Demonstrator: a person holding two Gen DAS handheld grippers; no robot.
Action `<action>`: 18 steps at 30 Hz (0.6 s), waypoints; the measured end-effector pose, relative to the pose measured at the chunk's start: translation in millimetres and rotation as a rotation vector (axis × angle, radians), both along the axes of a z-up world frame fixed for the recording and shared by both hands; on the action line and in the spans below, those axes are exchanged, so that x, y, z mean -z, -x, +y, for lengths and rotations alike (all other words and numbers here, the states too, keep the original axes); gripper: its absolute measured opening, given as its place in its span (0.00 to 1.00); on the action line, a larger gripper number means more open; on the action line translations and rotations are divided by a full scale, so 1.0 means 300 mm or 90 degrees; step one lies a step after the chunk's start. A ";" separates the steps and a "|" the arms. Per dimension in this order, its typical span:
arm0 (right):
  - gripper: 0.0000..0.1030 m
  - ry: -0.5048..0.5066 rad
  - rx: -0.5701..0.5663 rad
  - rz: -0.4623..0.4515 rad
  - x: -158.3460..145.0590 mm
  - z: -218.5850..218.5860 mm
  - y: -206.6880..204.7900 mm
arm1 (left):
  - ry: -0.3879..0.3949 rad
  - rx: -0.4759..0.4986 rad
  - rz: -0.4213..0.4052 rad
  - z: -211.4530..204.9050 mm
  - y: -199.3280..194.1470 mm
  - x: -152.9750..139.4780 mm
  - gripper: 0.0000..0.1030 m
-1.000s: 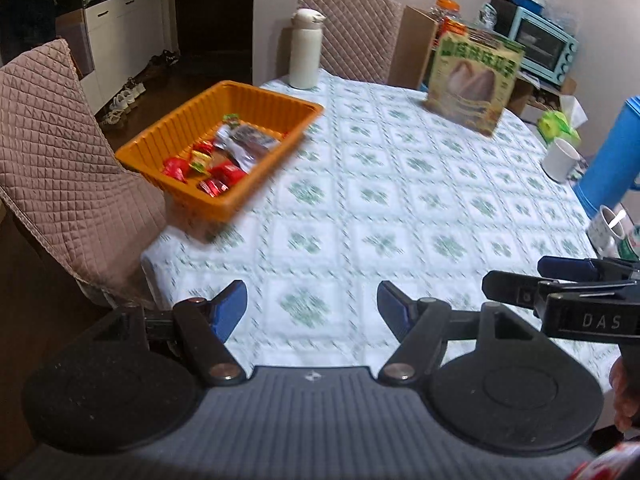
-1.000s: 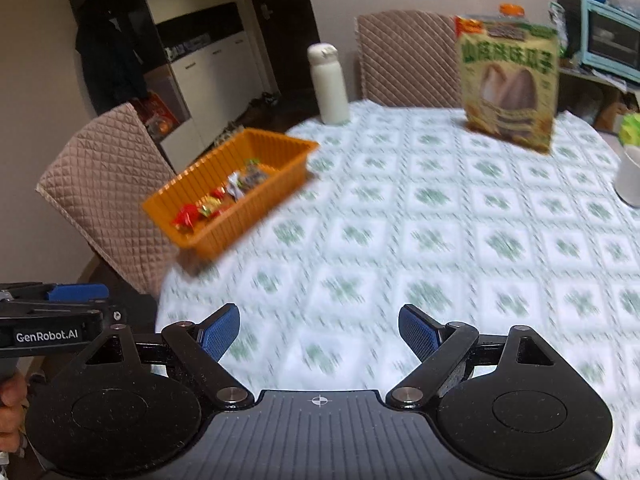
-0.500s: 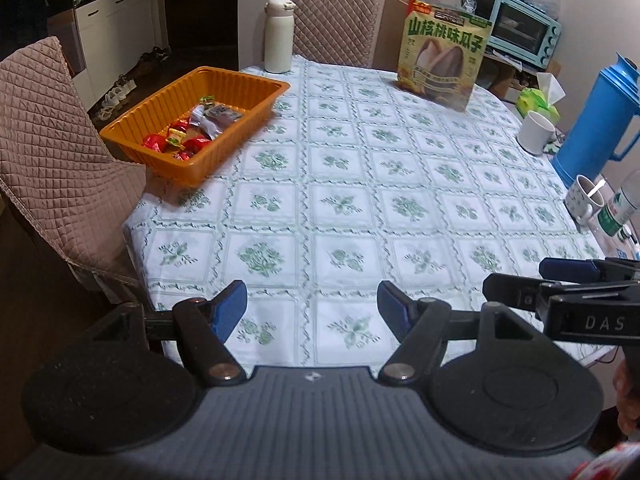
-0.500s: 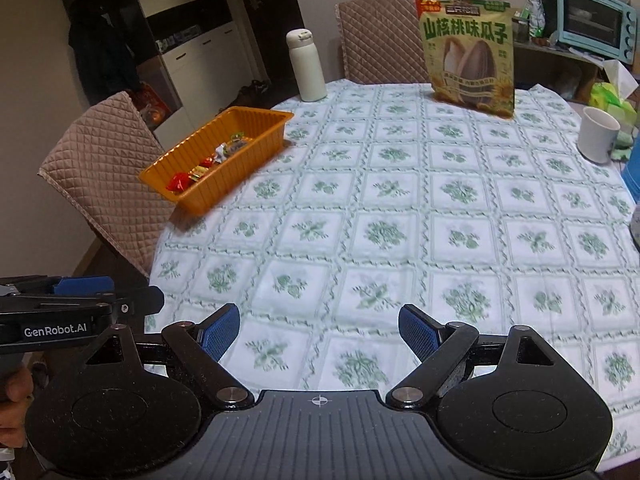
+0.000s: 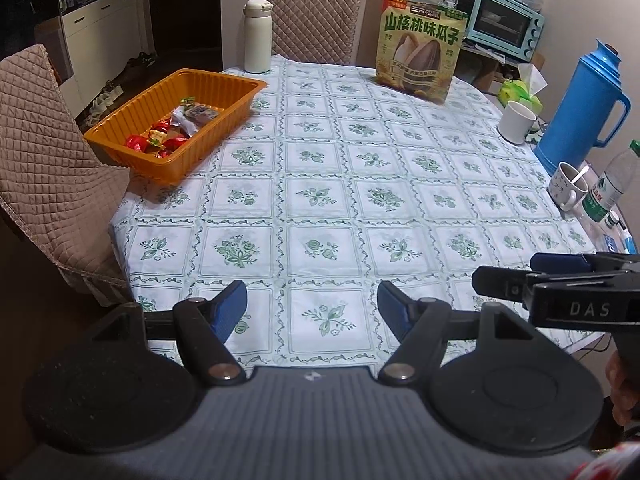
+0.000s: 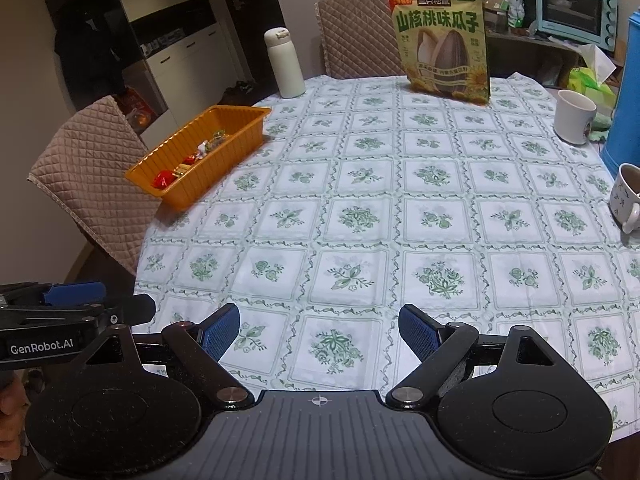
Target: Organize snacks
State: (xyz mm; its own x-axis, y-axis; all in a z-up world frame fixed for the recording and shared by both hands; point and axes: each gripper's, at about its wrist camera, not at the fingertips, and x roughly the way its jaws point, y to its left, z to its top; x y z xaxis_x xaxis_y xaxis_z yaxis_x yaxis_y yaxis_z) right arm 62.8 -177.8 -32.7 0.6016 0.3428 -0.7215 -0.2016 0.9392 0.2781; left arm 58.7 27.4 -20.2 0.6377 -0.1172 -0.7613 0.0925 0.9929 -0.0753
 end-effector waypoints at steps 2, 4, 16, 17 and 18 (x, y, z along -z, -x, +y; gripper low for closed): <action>0.84 -0.001 0.002 0.000 -0.001 -0.005 0.002 | 0.000 0.001 -0.001 -0.002 0.000 -0.002 0.69; 0.84 -0.001 0.001 -0.001 -0.002 -0.007 0.004 | -0.001 0.002 -0.003 -0.004 0.001 -0.004 0.69; 0.84 -0.002 -0.001 -0.002 -0.005 -0.007 0.006 | -0.001 0.004 -0.004 -0.009 0.001 -0.004 0.69; 0.84 -0.002 -0.001 -0.002 -0.006 -0.007 0.005 | -0.001 0.004 -0.004 -0.009 0.001 -0.004 0.69; 0.84 -0.002 -0.001 -0.002 -0.006 -0.006 0.006 | -0.001 0.004 -0.004 -0.010 0.001 -0.004 0.69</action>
